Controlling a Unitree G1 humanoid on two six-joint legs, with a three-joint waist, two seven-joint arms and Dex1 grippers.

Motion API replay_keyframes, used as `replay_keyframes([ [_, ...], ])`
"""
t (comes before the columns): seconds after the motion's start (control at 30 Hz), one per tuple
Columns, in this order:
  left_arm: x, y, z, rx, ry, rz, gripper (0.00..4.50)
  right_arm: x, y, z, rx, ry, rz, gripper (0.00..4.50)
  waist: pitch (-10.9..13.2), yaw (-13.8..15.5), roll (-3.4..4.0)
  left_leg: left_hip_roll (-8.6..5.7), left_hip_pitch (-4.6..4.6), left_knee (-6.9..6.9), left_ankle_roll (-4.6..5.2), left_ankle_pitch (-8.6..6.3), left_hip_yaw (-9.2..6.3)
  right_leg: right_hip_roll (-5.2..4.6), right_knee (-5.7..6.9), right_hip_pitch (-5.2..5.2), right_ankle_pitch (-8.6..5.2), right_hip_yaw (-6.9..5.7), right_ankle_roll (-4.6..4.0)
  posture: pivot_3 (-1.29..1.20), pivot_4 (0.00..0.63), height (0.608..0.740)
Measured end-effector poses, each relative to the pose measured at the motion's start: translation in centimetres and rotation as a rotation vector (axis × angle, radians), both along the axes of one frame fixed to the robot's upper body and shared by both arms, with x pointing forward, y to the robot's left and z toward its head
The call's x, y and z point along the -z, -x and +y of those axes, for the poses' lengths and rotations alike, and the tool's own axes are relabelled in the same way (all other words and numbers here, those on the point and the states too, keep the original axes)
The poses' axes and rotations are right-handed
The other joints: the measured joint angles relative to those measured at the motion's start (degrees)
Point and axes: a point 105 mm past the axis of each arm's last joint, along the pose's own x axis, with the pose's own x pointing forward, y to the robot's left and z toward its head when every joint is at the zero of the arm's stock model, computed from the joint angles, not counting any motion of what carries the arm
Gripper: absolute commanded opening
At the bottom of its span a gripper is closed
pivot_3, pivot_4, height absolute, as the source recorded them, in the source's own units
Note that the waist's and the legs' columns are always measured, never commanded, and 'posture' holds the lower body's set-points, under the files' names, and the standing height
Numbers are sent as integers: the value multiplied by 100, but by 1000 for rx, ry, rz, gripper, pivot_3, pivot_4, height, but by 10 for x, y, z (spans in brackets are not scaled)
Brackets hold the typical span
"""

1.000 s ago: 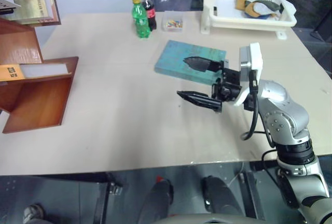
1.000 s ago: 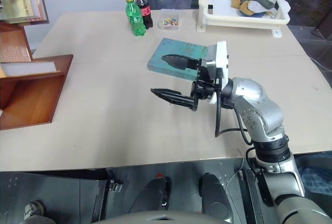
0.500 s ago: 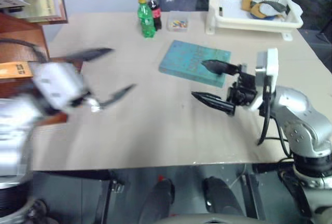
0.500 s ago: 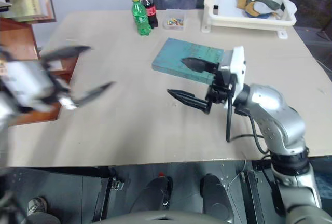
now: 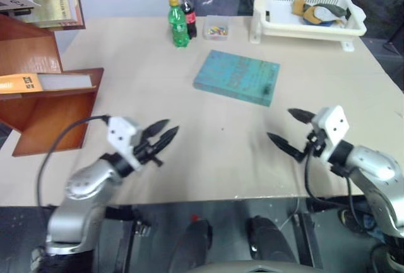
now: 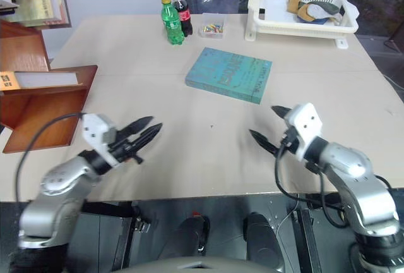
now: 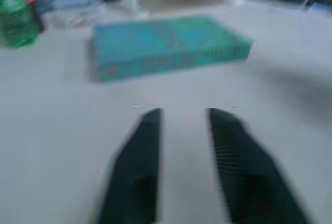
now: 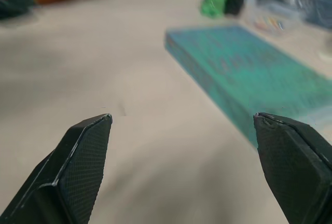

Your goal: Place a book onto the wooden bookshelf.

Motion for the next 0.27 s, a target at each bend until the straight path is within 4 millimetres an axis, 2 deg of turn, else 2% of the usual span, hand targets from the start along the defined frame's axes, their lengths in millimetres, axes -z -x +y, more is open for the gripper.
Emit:
replay_keyframes([
  [0.03,-2,1,10,-14,-11,4,3363,1,5,-6,19,16,1,4500,0,4,1,0,2,1,0,0,0,0,0,2,-1,-1,0,0,150,740],
  [0.07,-2,3,18,-22,-23,13,3548,1,10,-10,26,35,2,4500,-1,9,0,1,3,1,0,0,-1,0,-3,6,-1,-3,0,0,150,740],
  [0.13,-1,5,30,-38,-35,33,3548,2,17,-15,38,60,8,4500,-1,6,-1,5,13,3,0,0,4,1,-11,18,-4,-1,-1,0,150,740],
  [0.17,2,11,34,-10,-36,66,3548,4,28,-21,60,82,19,4500,-2,18,-3,6,9,8,0,0,5,0,-12,18,-7,-1,-4,0,150,740],
  [0.27,2,13,41,-4,-33,92,3548,4,36,-30,94,98,24,4500,-3,42,-3,7,8,11,0,0,4,0,-12,18,-9,-2,-2,0,150,740],
])
